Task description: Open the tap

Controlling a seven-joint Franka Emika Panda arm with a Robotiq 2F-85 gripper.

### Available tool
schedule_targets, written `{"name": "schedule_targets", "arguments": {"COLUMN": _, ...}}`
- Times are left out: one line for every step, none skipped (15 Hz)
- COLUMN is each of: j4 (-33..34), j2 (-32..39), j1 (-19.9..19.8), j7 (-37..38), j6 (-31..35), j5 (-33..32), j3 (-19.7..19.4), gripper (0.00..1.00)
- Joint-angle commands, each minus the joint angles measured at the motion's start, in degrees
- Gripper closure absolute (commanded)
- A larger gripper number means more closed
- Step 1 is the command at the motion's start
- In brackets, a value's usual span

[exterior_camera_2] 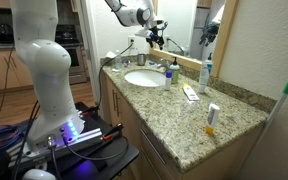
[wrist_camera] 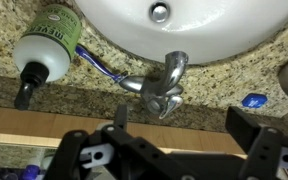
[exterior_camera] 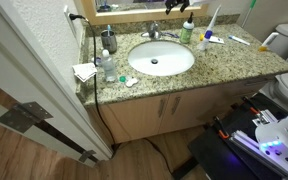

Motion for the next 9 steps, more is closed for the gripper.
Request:
{"name": "schedule_targets", "arguments": {"j4": 4.07, "j2": 6.2, "j1": -0.12, "j7": 0.65, "j6": 4.06, "j5": 0.15, "j3": -0.9, "gripper": 0.0}}
{"name": "schedule_targets", "arguments": {"j4": 5.18, "j2": 7.82, "j1": -0.27, "j7": -0.17, "j6": 4.77, "j5": 1.06, "j3": -0.8, "gripper": 0.0}}
{"name": "schedule_targets", "arguments": {"j4": 6.18, "j2": 9.2, "j1": 0.04, "j7": 0.59, "j6": 5.59, "j5": 0.83, "j3": -1.23, "gripper": 0.0}}
{"name": "schedule_targets", "arguments": {"j4": 7.3, "j2": 10.59, "j1": 0.0, "j7": 0.72, "j6": 6.49, "j5": 2.02, "j3": -0.99, "gripper": 0.0}}
{"name": "schedule_targets", "arguments": {"j4": 8.39, "j2": 11.79, "j1": 0.04, "j7": 0.8, "j6": 6.99, "j5": 3.03, "j3": -0.69, "gripper": 0.0}}
{"name": "schedule_targets", "arguments": {"j4": 9.38, "j2": 12.81, "j1": 0.42, "j7": 1.11, "j6": 7.54, "j5": 3.07, "j3": -0.96, "gripper": 0.0}}
{"name": "schedule_targets", "arguments": {"j4": 6.19, "j2": 9.85, "j1": 0.43, "j7": 0.13, "j6": 6.23, "j5": 2.47, "j3": -1.32, "gripper": 0.0}}
{"name": "schedule_targets", "arguments": {"j4": 7.2, "j2": 10.93, "j1": 0.55, "j7": 0.26, "j6": 6.62, "j5": 2.71, "j3": -1.34, "gripper": 0.0}}
{"name": "schedule_targets", "arguments": {"j4": 7.92, "j2": 11.65, "j1": 0.65, "j7": 0.41, "j6": 6.83, "j5": 2.81, "j3": -1.36, "gripper": 0.0}}
